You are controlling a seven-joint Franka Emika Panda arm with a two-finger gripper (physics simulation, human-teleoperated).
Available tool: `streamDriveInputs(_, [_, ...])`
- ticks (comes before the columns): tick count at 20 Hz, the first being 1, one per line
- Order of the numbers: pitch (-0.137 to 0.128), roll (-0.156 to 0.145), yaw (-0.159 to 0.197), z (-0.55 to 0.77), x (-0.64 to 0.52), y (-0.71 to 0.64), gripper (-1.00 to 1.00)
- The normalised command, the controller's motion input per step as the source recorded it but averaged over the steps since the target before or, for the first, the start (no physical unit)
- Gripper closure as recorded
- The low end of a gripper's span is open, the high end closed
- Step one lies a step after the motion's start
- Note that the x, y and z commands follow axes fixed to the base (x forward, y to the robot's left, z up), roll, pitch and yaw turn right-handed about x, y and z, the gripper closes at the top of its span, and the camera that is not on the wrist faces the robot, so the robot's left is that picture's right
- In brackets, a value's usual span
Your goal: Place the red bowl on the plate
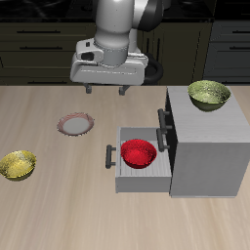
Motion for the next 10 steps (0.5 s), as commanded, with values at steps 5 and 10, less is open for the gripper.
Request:
streamDriveInputs(5, [-0.045,0.021,0.08,0.22,0.28,0.13,-1.0])
streamDriveInputs(10, [-0.034,0.006,0.03,0.21,0.22,-0.01,-1.0])
